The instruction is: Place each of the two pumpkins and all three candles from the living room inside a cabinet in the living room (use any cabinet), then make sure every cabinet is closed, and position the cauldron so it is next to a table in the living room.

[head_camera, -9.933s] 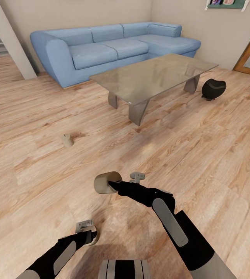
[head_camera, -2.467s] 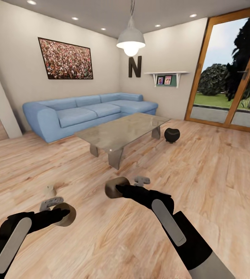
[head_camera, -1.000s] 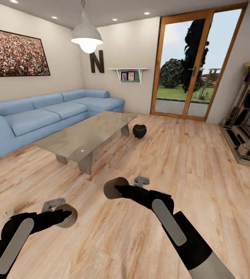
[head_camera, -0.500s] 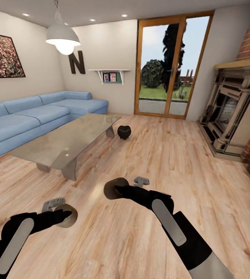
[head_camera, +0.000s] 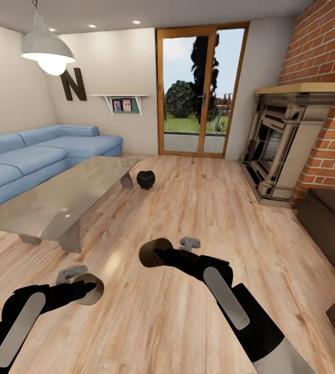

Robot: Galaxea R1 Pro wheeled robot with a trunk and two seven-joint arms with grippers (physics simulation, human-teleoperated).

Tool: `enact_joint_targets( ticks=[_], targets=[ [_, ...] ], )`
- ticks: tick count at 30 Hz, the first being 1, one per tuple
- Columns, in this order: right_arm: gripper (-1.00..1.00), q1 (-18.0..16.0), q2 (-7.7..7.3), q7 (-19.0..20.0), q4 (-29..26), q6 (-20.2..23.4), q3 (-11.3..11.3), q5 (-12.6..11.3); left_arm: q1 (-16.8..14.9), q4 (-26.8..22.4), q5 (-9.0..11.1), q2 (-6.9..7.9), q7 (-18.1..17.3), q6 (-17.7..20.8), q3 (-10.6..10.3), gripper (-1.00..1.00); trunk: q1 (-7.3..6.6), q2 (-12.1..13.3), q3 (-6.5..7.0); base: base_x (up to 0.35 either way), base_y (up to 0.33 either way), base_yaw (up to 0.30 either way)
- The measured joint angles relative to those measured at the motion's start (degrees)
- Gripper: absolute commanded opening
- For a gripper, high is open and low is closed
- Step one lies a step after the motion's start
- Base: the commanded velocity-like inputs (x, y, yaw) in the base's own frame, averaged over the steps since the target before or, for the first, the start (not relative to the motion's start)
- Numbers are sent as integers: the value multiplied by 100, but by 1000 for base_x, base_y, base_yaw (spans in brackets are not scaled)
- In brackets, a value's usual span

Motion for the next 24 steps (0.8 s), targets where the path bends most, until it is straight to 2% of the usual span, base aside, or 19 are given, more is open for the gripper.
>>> enact_joint_targets(
  ticks=[8, 20, 24],
  targets=[
    [-100, 0, 0, 0, 0, 0, 0, 0, 2, 0, 1, 0, 3, -1, 7, -100, -176, 321, 144, 0, 0, -279],
    [-100, 1, 0, -1, 1, 3, 0, 4, 2, 0, 44, 0, -12, 0, 9, -100, -176, 323, 144, -4, 4, -279],
    [-100, 0, 0, 1, 0, -3, 0, -5, 0, -2, 60, 2, -12, -2, 13, -100, -176, 322, 144, -65, 167, -280]
  ],
)
